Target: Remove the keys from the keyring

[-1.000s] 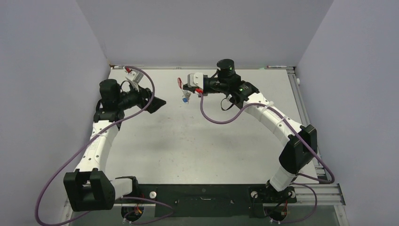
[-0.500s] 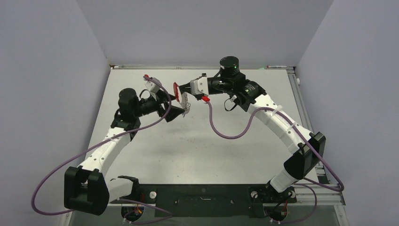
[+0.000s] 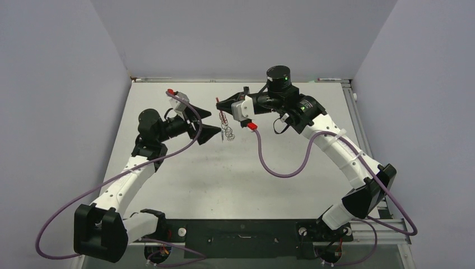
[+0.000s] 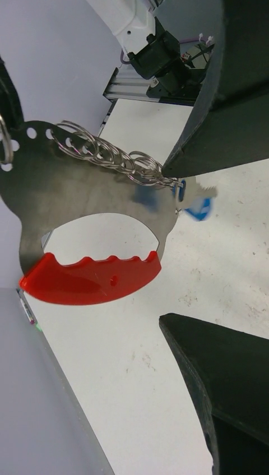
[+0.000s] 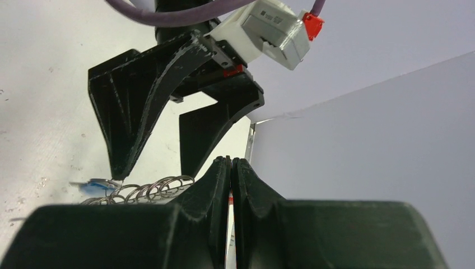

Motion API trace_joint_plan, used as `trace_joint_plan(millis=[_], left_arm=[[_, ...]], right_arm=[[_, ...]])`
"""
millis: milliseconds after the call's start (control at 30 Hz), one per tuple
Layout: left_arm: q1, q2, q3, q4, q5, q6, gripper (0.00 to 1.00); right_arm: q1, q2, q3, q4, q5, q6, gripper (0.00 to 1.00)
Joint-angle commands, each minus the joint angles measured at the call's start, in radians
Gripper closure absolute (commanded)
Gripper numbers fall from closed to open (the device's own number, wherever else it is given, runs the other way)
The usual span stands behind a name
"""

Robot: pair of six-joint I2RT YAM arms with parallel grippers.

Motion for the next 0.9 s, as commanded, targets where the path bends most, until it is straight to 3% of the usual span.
trace_joint_plan(millis=[0, 167, 433, 633, 767, 867], left_arm=[[0.042, -0.055, 0.023, 0.024, 0.01, 0.031, 0.1], [0.052, -0.073, 0.051, -0.091, 0.002, 0.154, 0.09], [0.124, 0.0, 0.034, 0.114, -0.092, 0.054, 0.12], [0.056, 0.015, 0.049, 0.089, -0.037, 0.148, 0.15], [0.028, 0.023, 0.036, 0.113, -0.091, 0.173, 0.13], [0.021, 0.047, 0.052, 0.144, -0.094, 0.142, 0.21]], right_arm=[[0.004, -0.053, 0.058, -0.03, -0.071, -0.097, 0.95], [0.005, -0.056, 0.059, -0.045, -0.086, -0.126, 0.95], [0.02, -0.038, 0.083, -0.097, -0.104, -0.204, 0.95], [0.028, -0.031, 0.089, -0.093, -0.116, -0.207, 0.95], [0.038, -0.034, 0.089, -0.096, -0.125, -0.209, 0.95], [0.049, -0.041, 0.075, -0.105, -0.129, -0.23, 0.95]])
